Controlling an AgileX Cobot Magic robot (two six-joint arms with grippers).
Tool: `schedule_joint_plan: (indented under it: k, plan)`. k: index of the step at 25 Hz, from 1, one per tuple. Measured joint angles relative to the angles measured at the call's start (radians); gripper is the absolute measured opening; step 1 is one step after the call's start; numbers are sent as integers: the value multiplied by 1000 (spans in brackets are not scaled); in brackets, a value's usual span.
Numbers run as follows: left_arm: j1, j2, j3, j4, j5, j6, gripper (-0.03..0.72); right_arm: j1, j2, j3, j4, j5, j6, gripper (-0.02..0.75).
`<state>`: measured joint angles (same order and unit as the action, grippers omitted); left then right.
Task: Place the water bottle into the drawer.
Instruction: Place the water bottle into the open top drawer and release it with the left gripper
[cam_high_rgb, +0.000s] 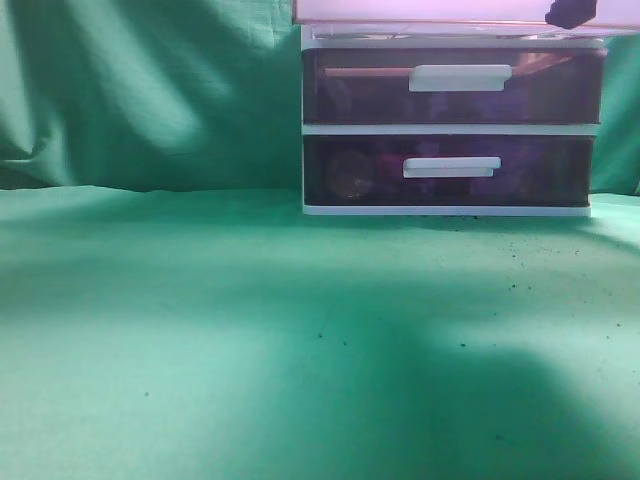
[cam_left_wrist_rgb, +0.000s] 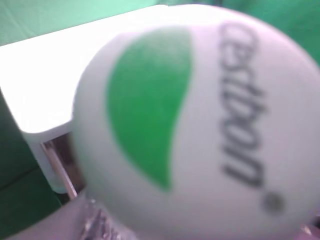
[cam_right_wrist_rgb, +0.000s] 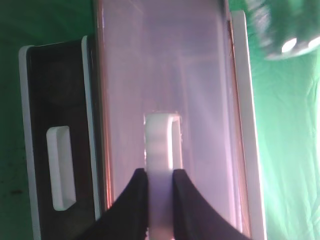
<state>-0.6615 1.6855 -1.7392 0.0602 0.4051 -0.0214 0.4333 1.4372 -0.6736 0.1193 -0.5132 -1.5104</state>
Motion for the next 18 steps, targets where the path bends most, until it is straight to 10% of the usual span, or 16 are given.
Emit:
schedule_joint_plan:
  k: [8,18]
  plan:
    - [0,137,-30,62,-11,15,283,2,2,0,15,1,-2,102]
    - [7,175,-32,72,-34,-42,643,6,2,2,31,1,-2,102]
